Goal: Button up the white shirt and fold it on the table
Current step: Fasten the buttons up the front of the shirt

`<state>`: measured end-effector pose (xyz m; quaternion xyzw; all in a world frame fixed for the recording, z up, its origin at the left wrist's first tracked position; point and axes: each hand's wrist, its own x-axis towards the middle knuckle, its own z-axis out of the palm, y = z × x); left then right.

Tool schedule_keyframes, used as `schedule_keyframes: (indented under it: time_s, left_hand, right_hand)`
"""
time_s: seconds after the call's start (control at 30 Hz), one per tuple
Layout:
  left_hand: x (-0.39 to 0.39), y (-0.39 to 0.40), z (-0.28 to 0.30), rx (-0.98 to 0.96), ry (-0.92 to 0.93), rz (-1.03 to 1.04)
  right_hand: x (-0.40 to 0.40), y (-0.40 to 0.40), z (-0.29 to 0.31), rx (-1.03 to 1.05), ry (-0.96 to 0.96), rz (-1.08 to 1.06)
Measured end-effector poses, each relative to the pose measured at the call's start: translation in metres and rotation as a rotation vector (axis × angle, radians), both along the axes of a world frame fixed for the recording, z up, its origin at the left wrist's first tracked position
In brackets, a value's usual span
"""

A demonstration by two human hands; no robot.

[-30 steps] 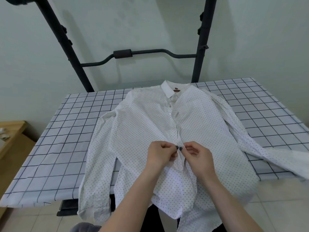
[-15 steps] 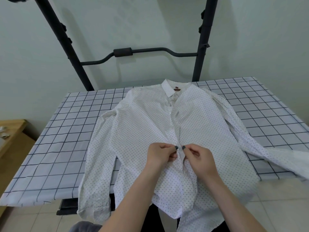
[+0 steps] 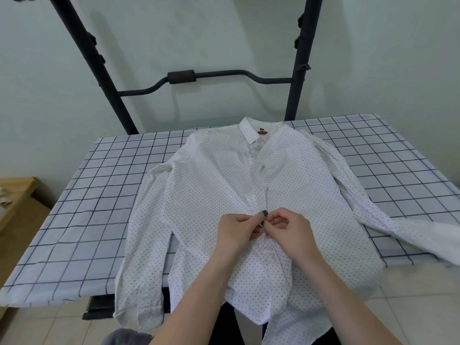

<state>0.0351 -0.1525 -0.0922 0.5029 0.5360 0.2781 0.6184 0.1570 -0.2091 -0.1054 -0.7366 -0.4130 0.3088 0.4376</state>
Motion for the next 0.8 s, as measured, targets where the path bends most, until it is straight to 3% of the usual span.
schedule_keyframes:
  time_s: [0.23, 0.4, 0.57, 0.73, 0.8]
  left_hand:
    - [0.0, -0.003, -0.003, 0.12, 0.089, 0.005]
    - [0.003, -0.005, -0.007, 0.405, 0.404, -0.107]
    - [0.009, -0.005, -0.001, 0.471, 0.51, -0.111]
    - [0.005, -0.001, -0.007, 0.487, 0.481, -0.174]
    - [0.003, -0.001, -0.008, 0.531, 0.461, -0.215]
  right_hand:
    - [-0.008, -0.001, 0.002, -0.014, -0.113, -0.025]
    - [-0.008, 0.003, 0.001, -0.025, -0.119, -0.06]
    - [-0.004, 0.002, -0.004, 0.018, 0.013, -0.095]
    - [0.007, 0.007, 0.005, -0.055, 0.267, -0.041]
    - [0.01, 0.01, 0.008, -0.076, 0.269, -0.043]
